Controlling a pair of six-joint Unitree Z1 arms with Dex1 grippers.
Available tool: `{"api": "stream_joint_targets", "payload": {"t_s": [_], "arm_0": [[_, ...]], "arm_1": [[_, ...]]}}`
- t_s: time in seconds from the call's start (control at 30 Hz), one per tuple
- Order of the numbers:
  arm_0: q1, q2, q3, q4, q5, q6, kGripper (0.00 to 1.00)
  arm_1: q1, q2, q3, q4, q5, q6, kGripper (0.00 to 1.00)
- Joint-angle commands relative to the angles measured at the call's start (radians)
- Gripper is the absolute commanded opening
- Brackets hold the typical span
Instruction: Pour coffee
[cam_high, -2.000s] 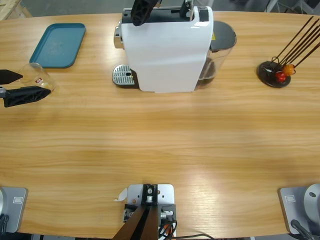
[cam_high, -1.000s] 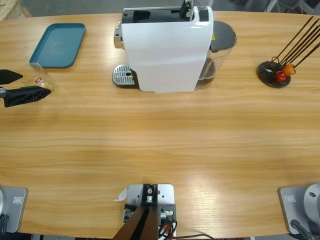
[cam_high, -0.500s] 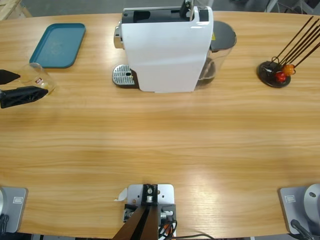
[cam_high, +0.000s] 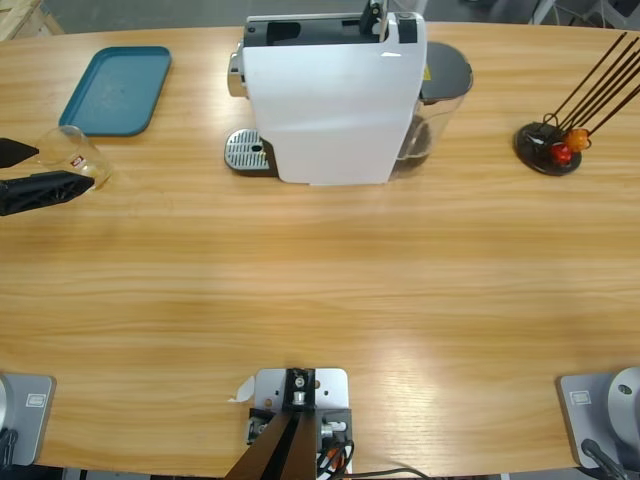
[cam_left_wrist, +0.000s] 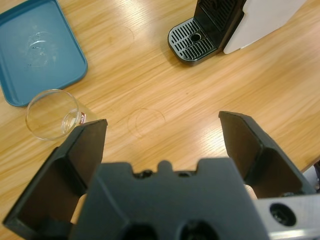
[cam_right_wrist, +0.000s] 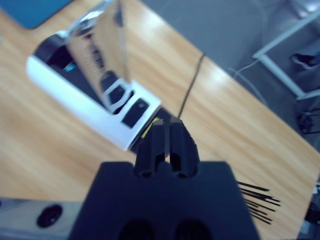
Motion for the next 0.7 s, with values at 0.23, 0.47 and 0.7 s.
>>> {"api": "stream_joint_targets", "payload": {"t_s": [0.23, 0.47, 0.7], "arm_0": [[-0.008, -0.031, 0.047, -0.018, 0.001, -0.01, 0.968], [-0.008, -0.03, 0.047, -0.02, 0.001, -0.01, 0.968], [-0.008, -0.031, 0.047, -0.02, 0.001, -0.01, 0.968]], "arm_1": [[0.066, 0.133, -0.121, -0.056, -0.104, -0.017, 0.0], [0.126, 0.2, -0.149, -0.054, -0.107, 0.014, 0.0], [0.156, 0.213, -0.142, -0.046, -0.114, 0.037, 0.0]]}}
